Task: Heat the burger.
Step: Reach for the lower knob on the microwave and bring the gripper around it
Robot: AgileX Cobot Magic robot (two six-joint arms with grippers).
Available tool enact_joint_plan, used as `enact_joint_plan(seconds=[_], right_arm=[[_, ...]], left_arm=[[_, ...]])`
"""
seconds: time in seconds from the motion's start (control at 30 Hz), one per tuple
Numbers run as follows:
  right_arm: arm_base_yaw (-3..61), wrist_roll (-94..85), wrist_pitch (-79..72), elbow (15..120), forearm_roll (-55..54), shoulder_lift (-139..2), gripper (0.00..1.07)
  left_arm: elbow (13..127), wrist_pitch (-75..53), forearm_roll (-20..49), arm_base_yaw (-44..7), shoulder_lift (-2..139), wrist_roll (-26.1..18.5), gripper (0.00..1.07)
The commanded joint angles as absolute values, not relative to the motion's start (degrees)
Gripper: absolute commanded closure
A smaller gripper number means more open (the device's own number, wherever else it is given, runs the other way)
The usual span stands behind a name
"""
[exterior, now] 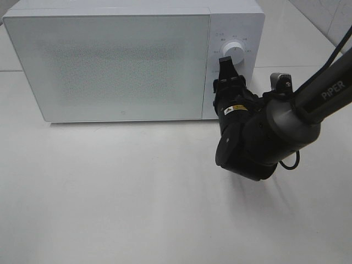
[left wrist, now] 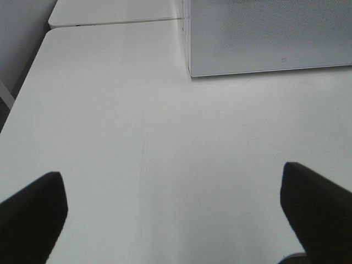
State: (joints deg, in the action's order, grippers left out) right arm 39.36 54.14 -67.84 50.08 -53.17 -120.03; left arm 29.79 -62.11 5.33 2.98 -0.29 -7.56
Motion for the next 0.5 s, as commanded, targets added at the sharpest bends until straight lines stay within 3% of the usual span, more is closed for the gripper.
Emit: enact_joint_plan(seconds=[0.03,0.5], right_arm=[[39.0,58.8,-75.6,52.8,-41.1,-119.3,0.94],[39.0,70.0,-75.6,52.8,-40.6,-119.3,0.94]], left_arm=[[29.6,-61.4,5.5,3.1,-1.3,-7.2,0.09],[29.6,-61.4,5.5,3.1,-1.3,-7.2,0.09]])
